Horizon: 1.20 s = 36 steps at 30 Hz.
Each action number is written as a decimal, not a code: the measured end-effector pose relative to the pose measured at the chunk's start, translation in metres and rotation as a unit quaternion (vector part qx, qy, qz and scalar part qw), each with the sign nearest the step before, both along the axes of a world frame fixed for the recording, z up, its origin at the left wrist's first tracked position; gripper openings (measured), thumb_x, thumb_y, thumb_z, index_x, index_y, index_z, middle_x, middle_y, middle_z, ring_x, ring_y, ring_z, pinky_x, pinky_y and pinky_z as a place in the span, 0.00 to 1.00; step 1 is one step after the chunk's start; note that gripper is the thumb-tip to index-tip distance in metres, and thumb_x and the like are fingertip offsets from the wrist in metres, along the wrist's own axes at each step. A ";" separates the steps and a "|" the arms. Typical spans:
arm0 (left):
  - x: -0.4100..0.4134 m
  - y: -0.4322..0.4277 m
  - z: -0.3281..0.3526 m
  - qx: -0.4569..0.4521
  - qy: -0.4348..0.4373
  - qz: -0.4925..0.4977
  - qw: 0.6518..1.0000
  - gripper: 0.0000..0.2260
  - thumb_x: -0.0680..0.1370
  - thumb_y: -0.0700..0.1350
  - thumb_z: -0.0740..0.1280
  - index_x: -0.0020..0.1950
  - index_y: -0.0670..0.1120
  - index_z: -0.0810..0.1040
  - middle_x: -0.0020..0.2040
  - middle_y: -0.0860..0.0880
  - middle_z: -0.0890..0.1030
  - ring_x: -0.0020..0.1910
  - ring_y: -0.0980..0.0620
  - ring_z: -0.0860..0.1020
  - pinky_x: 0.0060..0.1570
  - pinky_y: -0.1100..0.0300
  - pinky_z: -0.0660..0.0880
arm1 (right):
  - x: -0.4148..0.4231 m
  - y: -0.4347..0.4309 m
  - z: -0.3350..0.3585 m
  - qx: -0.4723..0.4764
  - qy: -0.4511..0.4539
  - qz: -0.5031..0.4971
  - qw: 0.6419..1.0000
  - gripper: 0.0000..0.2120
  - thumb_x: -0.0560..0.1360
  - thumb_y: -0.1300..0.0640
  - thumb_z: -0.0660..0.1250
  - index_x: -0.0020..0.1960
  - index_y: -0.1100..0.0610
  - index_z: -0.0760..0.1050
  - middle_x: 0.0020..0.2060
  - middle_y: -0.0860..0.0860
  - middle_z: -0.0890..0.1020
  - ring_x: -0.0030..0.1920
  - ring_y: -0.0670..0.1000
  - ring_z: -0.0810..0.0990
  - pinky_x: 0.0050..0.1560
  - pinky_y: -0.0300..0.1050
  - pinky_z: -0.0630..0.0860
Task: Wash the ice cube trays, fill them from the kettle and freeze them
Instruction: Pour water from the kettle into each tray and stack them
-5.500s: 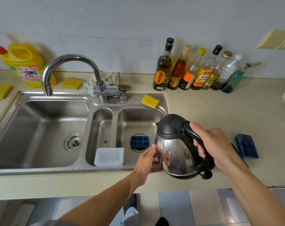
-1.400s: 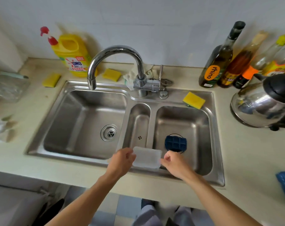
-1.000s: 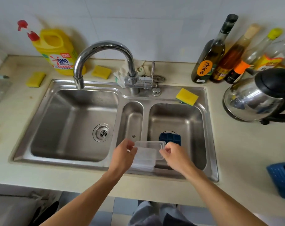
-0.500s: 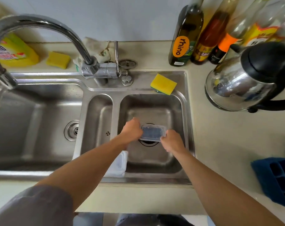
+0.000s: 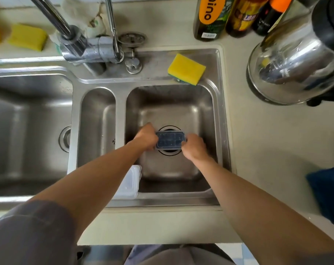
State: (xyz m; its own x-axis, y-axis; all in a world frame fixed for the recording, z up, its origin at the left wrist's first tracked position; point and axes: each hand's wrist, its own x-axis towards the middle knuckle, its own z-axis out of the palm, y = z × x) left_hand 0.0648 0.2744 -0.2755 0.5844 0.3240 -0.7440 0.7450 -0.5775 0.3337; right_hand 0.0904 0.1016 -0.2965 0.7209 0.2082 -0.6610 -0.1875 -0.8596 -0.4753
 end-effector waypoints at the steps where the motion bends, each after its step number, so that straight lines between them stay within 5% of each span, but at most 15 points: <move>1: 0.000 0.000 -0.002 -0.002 -0.002 0.003 1.000 0.09 0.77 0.33 0.68 0.54 0.41 0.73 0.50 0.39 0.80 0.48 0.39 0.82 0.46 0.47 0.83 | 0.000 0.000 -0.001 -0.010 -0.004 -0.001 1.000 0.09 0.82 0.61 0.62 0.56 0.56 0.80 0.42 0.49 0.79 0.43 0.53 0.78 0.33 0.42 0.68; 7: 0.001 0.006 -0.011 -0.021 -0.004 0.026 0.999 0.04 0.79 0.36 0.67 0.53 0.41 0.74 0.46 0.40 0.80 0.42 0.40 0.83 0.44 0.46 0.84 | 0.002 0.001 -0.009 -0.031 0.006 -0.031 0.999 0.09 0.83 0.59 0.62 0.49 0.57 0.79 0.37 0.50 0.77 0.36 0.52 0.77 0.41 0.52 0.82; 14: 0.009 0.009 -0.017 -0.074 0.049 0.057 0.994 0.05 0.81 0.34 0.65 0.56 0.38 0.78 0.49 0.33 0.84 0.44 0.35 0.86 0.34 0.50 0.83 | 0.001 0.008 -0.015 -0.038 0.025 -0.074 0.996 0.09 0.82 0.64 0.62 0.56 0.62 0.80 0.45 0.56 0.80 0.46 0.59 0.83 0.47 0.55 0.85; 28: 0.002 0.003 -0.019 -0.037 0.041 0.027 0.998 0.09 0.81 0.34 0.64 0.59 0.34 0.78 0.54 0.33 0.82 0.49 0.34 0.84 0.50 0.42 0.83 | -0.013 0.005 -0.011 0.013 0.045 -0.175 0.984 0.11 0.83 0.62 0.62 0.59 0.64 0.80 0.51 0.62 0.84 0.47 0.62 0.86 0.48 0.60 0.85; 32: 0.011 0.007 0.011 -0.121 -0.018 0.092 0.988 0.10 0.81 0.47 0.67 0.55 0.41 0.79 0.53 0.38 0.84 0.48 0.41 0.85 0.47 0.45 0.84 | -0.016 0.001 0.019 0.068 0.049 -0.211 0.974 0.11 0.85 0.61 0.61 0.59 0.63 0.79 0.43 0.59 0.83 0.38 0.54 0.85 0.40 0.50 0.86; 36: 0.014 0.005 0.055 -0.136 -0.090 0.161 0.973 0.26 0.79 0.67 0.62 0.56 0.44 0.77 0.49 0.44 0.81 0.45 0.45 0.84 0.39 0.50 0.85 | -0.020 -0.006 0.073 0.116 -0.006 -0.206 0.972 0.09 0.84 0.59 0.61 0.55 0.60 0.79 0.39 0.57 0.84 0.30 0.48 0.83 0.29 0.38 0.79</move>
